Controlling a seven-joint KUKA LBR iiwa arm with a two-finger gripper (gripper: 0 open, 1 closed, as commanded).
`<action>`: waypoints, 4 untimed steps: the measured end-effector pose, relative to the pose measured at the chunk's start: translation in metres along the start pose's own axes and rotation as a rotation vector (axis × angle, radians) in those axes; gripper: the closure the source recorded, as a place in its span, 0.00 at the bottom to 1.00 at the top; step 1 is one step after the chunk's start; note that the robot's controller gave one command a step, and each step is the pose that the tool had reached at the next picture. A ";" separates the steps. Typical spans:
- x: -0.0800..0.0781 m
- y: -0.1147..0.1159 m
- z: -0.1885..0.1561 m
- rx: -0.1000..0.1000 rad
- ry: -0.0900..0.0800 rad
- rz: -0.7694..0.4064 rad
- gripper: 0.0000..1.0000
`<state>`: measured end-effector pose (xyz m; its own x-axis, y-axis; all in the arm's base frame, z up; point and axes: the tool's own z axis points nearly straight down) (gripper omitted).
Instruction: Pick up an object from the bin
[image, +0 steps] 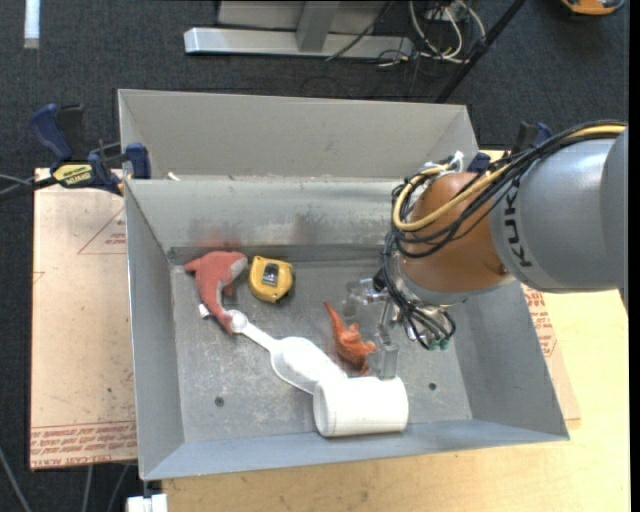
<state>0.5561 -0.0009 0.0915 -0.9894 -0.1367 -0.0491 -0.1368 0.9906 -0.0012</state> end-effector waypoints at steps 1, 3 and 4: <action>-0.005 0.000 -0.014 -0.001 0.024 -0.008 0.00; 0.000 0.003 0.002 0.003 -0.021 0.059 0.00; -0.003 0.005 0.006 0.004 -0.029 0.035 0.00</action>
Offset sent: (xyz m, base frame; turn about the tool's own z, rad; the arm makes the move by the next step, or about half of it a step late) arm -0.0080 0.0098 -0.0211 -0.0475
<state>0.5586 0.0045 0.0860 -0.9917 -0.1021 -0.0784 -0.1022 0.9948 -0.0030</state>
